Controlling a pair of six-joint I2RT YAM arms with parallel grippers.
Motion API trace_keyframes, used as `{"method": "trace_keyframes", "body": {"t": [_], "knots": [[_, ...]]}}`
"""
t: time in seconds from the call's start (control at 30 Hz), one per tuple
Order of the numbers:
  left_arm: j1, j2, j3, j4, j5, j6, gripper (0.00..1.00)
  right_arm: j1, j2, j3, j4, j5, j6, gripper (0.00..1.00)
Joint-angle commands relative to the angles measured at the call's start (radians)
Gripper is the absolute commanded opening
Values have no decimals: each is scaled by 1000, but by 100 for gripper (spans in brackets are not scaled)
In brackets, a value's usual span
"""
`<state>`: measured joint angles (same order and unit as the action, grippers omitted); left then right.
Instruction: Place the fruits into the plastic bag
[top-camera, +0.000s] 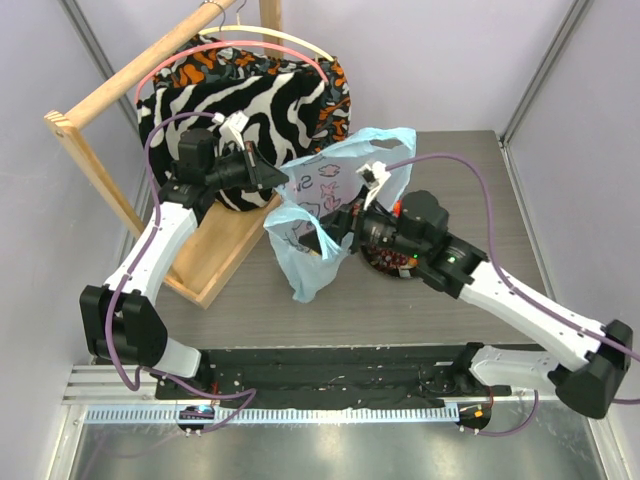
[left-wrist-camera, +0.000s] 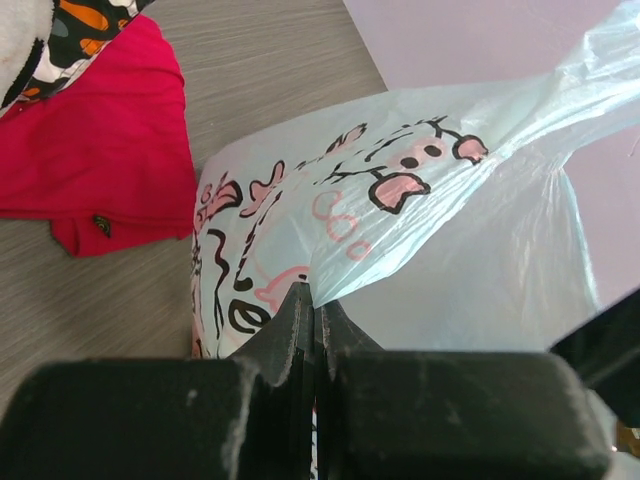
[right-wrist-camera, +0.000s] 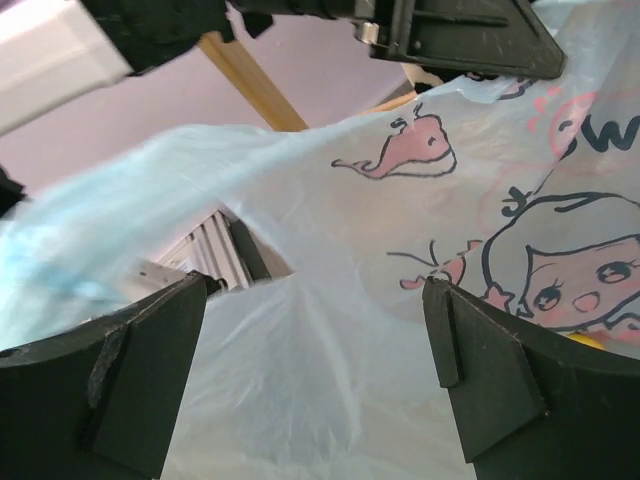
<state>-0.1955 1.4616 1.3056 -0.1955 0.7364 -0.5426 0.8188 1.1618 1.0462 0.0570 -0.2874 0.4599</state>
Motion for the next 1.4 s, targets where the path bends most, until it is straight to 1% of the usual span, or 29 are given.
{"method": "trace_keyframes", "body": {"t": [0.0, 0.1, 0.13, 0.2, 0.23, 0.33, 0.43, 0.47, 0.53, 0.57, 0.6, 0.67, 0.7, 0.8, 0.87, 0.9, 0.97, 1.0, 1.03, 1.1, 1.13, 1.17, 1.2, 1.23, 1.27, 1.37], "knots": [[5, -29, 15, 11, -11, 13, 0, 5, -118, 58, -98, 3, -18, 100], [5, -33, 17, 8, -17, 20, 0, 5, -201, 49, -146, 124, -58, 100], [7, -33, 17, 7, -19, 21, 0, 5, -221, 46, -149, 214, -76, 100], [5, -35, 17, 5, -20, 21, 0, 5, -267, 37, -123, 295, -86, 100], [5, -34, 17, 7, -20, 20, 0, 3, -277, 22, -100, 379, -87, 100], [5, -33, 17, 8, -12, 20, 0, 5, -277, 0, -13, 467, -104, 98], [5, -41, 20, -4, -22, 42, 0, 5, -243, 18, -5, 536, -125, 97], [5, -46, 26, -15, -32, 52, 0, 5, -241, 26, -11, 585, -144, 97], [5, -53, 35, -59, -77, 79, 0, 3, -238, 72, -51, 669, -165, 97], [5, -60, 44, -73, -94, 98, 0, 3, -237, 93, -104, 768, -171, 97], [5, -63, 44, -82, -121, 104, 0, 3, -231, 135, -173, 809, -191, 97], [5, -67, 44, -91, -132, 113, 0, -6, -221, 173, -245, 888, -208, 97], [7, -70, 44, -93, -135, 113, 0, -10, -221, 199, -309, 954, -210, 97], [7, -69, 46, -94, -140, 115, 0, -49, -249, 204, -371, 1039, -211, 96], [7, -67, 47, -97, -138, 115, 0, -90, -273, 206, -394, 1031, -193, 93], [7, -66, 47, -97, -138, 113, 0, -160, -277, 207, -420, 993, -182, 91], [8, -66, 47, -97, -141, 113, 0, -254, -258, 212, -456, 911, -146, 88], [10, -67, 47, -97, -141, 113, 0, -355, -248, 213, -485, 854, -130, 87], [8, -69, 46, -99, -143, 115, 0, -419, -234, 212, -497, 718, -113, 86], [8, -70, 49, -102, -150, 115, 0, -524, -162, 193, -520, 589, -81, 86], [11, -73, 46, -102, -150, 116, 0, -622, -130, 186, -528, 467, -72, 84], [10, -75, 47, -102, -152, 118, 0, -657, -99, 176, -531, 421, -67, 84], [10, -73, 47, -102, -154, 119, 0, -693, -40, 155, -540, 387, -64, 83], [11, -73, 46, -104, -155, 121, 0, -729, -19, 144, -543, 370, -64, 83], [10, -75, 47, -104, -157, 124, 0, -740, -2, 131, -546, 352, -63, 83], [13, -70, 50, -113, -163, 130, 0, -776, 15, 75, -545, 366, -38, 88]]}}
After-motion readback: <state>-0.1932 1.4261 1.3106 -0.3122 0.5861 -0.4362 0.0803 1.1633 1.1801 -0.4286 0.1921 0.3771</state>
